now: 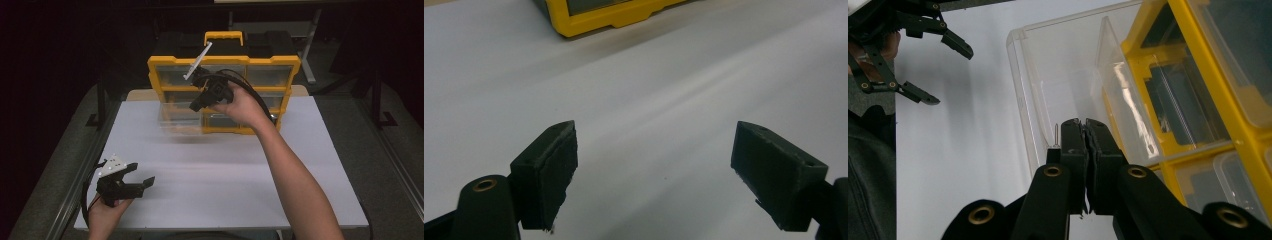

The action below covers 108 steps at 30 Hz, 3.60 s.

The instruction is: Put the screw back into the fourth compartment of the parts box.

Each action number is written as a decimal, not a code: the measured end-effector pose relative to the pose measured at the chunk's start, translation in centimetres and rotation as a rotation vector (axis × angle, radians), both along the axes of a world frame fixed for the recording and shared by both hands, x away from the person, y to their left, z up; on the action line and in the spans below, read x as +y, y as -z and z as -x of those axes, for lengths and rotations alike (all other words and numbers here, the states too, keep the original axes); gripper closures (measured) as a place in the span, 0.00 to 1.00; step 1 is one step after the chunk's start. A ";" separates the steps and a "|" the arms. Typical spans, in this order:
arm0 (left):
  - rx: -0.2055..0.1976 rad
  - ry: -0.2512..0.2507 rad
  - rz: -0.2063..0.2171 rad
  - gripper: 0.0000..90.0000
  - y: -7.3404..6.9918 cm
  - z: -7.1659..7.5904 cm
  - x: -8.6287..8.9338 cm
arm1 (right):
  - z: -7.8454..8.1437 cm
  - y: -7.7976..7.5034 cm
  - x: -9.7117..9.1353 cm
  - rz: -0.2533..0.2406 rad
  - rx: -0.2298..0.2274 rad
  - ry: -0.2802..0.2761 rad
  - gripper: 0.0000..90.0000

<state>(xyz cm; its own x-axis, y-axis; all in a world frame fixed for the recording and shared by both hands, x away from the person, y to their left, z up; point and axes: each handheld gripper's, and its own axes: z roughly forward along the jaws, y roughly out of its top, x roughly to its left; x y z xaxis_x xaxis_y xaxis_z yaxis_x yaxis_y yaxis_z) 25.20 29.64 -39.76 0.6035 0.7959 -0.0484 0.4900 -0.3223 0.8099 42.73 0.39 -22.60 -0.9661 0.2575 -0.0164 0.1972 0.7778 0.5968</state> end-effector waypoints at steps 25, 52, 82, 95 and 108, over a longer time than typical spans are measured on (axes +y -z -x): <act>-0.002 0.004 -0.002 0.21 0.0 0.0 0.1 | -1.0 2.2 4.0 0.011 0.044 -0.018 0.96; -0.001 0.001 -0.007 0.21 0.0 0.0 0.1 | -1.3 3.6 3.1 -0.004 0.054 0.016 0.79; 0.010 0.011 -0.026 0.20 0.2 -0.1 -0.1 | 1.1 1.0 -7.6 -0.161 -0.014 0.188 0.53; 0.020 -0.018 0.021 0.20 0.3 -0.1 -0.4 | 1.8 2.6 -11.2 -0.180 -0.003 0.252 0.47; 0.013 -0.011 0.013 0.20 0.2 -0.1 -0.4 | 2.5 4.3 -13.5 -0.194 0.015 0.295 0.43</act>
